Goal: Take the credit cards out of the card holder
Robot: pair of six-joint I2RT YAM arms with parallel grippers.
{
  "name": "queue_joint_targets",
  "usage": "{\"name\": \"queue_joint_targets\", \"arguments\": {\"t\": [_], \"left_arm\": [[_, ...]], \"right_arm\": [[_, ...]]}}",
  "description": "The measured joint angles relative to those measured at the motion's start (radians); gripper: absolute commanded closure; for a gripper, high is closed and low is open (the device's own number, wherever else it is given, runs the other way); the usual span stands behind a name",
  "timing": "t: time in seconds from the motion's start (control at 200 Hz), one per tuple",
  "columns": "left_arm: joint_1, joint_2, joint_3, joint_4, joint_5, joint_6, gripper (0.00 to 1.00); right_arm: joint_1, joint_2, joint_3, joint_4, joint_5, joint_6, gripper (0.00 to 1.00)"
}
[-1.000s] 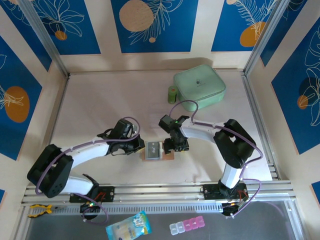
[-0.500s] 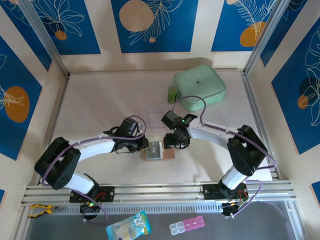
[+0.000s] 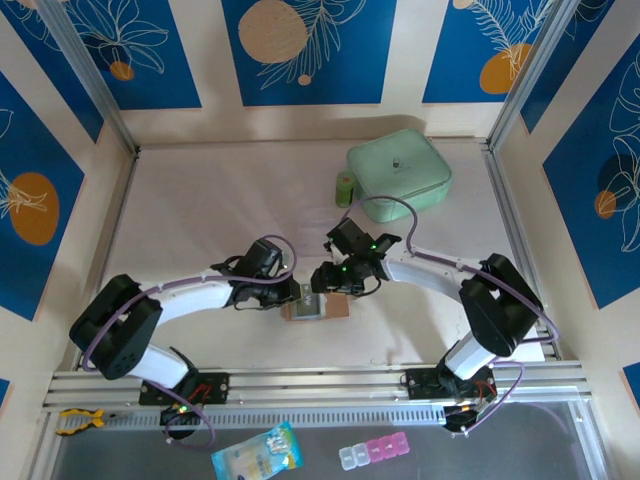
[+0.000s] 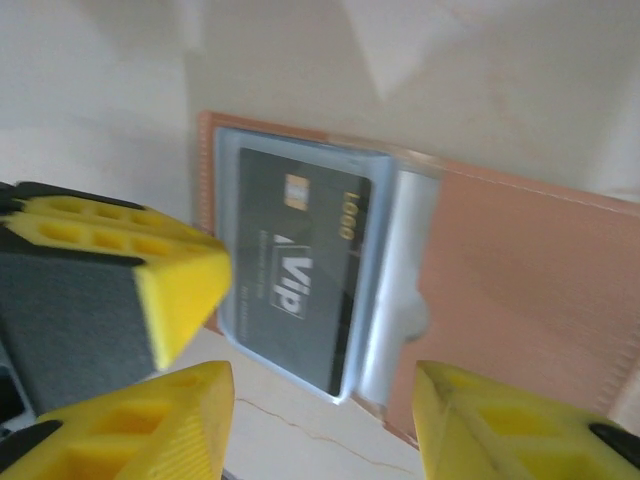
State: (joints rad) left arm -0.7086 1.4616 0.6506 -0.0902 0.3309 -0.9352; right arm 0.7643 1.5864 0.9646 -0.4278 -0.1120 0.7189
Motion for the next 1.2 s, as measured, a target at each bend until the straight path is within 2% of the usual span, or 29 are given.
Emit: {"name": "queue_joint_targets", "arguments": {"t": [0.205, 0.55, 1.2], "left_arm": [[-0.009, 0.023, 0.003, -0.015, -0.011, -0.001, 0.91], [-0.01, 0.03, 0.013, -0.031, -0.026, 0.0, 0.93], [-0.012, 0.032, 0.013, -0.031, -0.026, 0.0, 0.93]], "right_arm": [[-0.006, 0.059, -0.033, 0.125, -0.085, 0.023, 0.56], [-0.018, 0.1, -0.047, 0.201, -0.148, 0.041, 0.61], [-0.027, 0.13, -0.06, 0.2, -0.138, 0.04, 0.66]]}}
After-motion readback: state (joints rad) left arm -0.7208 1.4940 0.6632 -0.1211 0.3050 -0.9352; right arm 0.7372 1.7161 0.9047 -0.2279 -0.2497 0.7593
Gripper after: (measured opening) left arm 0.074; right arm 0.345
